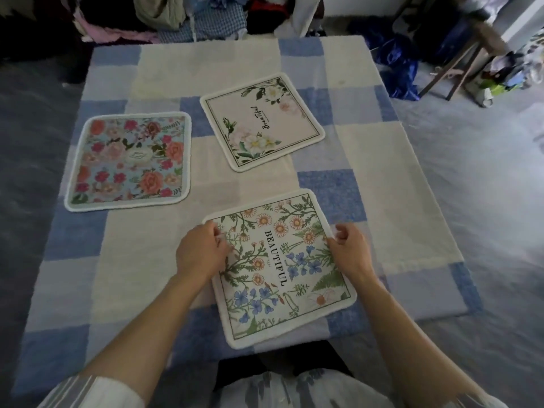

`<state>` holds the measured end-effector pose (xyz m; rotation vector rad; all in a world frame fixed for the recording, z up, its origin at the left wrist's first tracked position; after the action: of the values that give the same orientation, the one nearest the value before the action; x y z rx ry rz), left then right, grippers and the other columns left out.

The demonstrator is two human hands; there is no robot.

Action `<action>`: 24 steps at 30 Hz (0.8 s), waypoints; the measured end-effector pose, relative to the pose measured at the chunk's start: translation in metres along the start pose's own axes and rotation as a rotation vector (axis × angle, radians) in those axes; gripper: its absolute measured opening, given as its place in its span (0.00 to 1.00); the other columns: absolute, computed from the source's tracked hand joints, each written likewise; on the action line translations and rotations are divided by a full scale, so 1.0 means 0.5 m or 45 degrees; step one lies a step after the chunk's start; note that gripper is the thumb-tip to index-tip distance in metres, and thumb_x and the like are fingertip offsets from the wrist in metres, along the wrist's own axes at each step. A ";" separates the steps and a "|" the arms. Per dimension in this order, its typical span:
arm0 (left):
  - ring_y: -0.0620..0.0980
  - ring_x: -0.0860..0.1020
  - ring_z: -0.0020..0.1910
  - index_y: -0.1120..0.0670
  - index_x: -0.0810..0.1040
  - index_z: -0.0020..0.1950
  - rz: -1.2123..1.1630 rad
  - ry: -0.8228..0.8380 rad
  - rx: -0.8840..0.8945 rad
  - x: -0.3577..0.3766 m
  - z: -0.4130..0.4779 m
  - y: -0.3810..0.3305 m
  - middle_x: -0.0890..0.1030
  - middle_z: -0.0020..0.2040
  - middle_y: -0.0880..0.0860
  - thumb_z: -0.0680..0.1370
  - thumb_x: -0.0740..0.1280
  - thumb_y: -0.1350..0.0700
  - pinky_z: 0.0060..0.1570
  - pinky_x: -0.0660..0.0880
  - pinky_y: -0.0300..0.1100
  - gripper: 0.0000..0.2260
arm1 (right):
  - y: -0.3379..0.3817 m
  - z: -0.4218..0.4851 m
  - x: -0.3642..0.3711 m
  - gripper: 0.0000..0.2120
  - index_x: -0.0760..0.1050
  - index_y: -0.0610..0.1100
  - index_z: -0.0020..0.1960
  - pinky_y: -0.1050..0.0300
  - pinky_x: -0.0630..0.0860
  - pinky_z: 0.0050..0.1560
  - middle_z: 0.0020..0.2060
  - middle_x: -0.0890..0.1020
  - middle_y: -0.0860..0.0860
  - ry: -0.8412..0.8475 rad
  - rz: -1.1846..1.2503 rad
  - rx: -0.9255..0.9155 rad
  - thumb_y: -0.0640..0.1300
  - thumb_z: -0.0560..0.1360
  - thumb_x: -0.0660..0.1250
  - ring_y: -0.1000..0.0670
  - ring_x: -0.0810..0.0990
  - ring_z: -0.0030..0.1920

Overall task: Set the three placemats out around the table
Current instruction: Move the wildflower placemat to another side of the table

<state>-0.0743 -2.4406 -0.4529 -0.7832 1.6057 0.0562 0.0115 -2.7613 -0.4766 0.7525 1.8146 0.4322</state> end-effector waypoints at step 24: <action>0.56 0.75 0.57 0.56 0.74 0.63 0.200 0.451 0.800 0.096 0.168 -0.190 0.76 0.58 0.57 0.74 0.71 0.50 0.57 0.74 0.50 0.20 | -0.104 -0.300 0.095 0.19 0.74 0.38 0.58 0.44 0.77 0.57 0.52 0.80 0.42 -0.508 0.306 0.669 0.50 0.76 0.71 0.42 0.79 0.55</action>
<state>0.0472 -2.4960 -0.4765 -0.1802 1.8693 -0.4777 -0.1536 -2.7581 -0.4879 1.3248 1.4686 -0.0578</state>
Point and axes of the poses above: each hand's wrist, its own z-axis towards the middle knuckle, its own x-axis out of the palm, y = z × x, the point moved 6 cm from there along z, towards the middle knuckle
